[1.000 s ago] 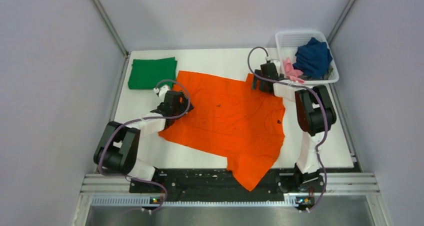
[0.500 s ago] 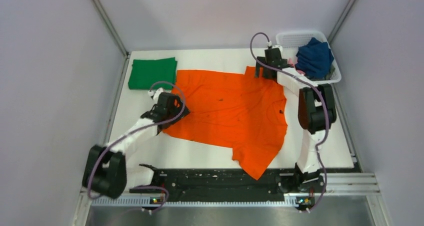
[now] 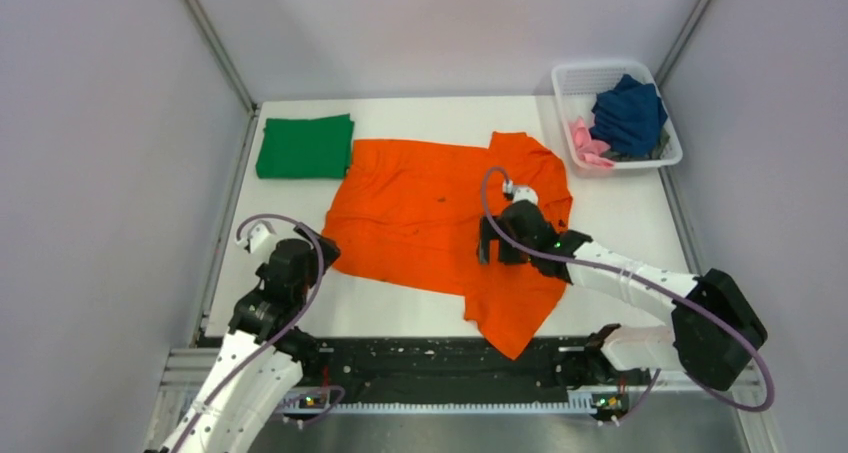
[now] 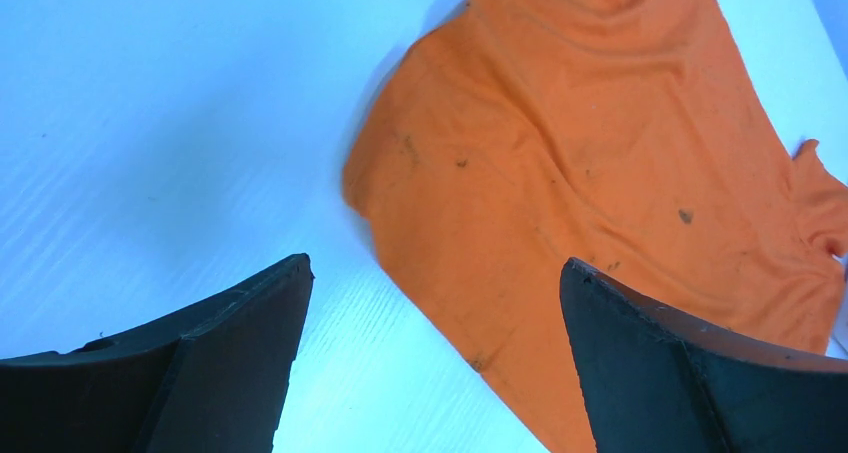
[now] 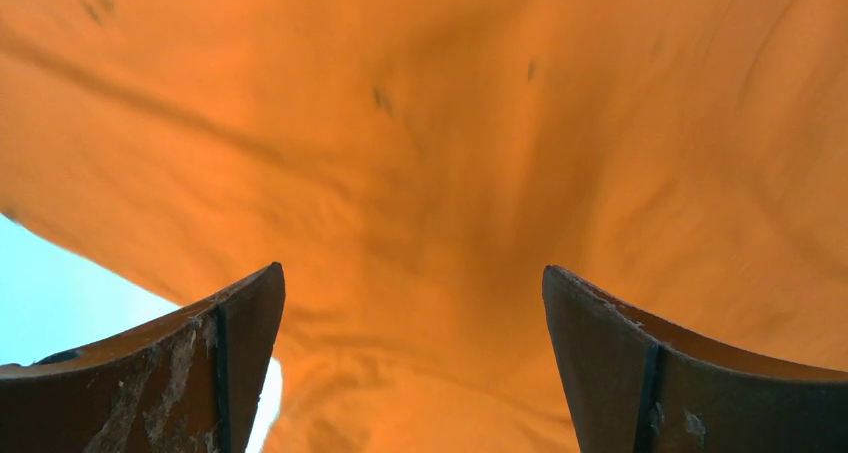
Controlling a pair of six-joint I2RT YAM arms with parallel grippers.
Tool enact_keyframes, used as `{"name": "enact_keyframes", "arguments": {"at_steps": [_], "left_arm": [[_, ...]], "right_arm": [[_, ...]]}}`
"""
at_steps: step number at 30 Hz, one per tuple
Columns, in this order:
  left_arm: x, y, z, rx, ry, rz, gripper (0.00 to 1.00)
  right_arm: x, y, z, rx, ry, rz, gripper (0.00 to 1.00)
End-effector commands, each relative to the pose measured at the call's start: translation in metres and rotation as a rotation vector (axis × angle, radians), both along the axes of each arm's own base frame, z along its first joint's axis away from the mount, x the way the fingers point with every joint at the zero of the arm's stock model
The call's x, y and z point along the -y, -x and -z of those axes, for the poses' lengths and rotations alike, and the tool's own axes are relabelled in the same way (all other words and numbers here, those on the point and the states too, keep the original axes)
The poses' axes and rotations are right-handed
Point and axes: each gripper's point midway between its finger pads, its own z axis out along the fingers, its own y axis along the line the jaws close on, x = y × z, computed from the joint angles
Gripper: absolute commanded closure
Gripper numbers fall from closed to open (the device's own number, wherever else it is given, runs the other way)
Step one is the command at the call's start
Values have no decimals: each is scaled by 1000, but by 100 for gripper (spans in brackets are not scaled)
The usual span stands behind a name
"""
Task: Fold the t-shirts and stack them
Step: Flatten out the tshirt
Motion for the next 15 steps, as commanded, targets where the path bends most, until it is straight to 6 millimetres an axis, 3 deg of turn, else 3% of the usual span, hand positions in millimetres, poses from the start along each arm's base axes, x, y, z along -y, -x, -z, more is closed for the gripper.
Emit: {"name": "enact_keyframes", "arguments": {"at_steps": [1, 3, 10, 12, 15], "left_arm": [[-9, 16, 20, -60, -8, -40, 1], [-7, 17, 23, -72, -5, -28, 1], [1, 13, 24, -93, 5, 8, 1], [2, 13, 27, -109, -1, 14, 1], [3, 14, 34, -142, -8, 19, 1]], "right_arm": [[-14, 38, 32, -107, -159, 18, 1], [1, 43, 53, -126, -123, 77, 1], [69, 52, 94, -223, -15, 276, 1], [89, 49, 94, -212, 18, 346, 1], [111, 38, 74, -150, 51, 411, 1]]}}
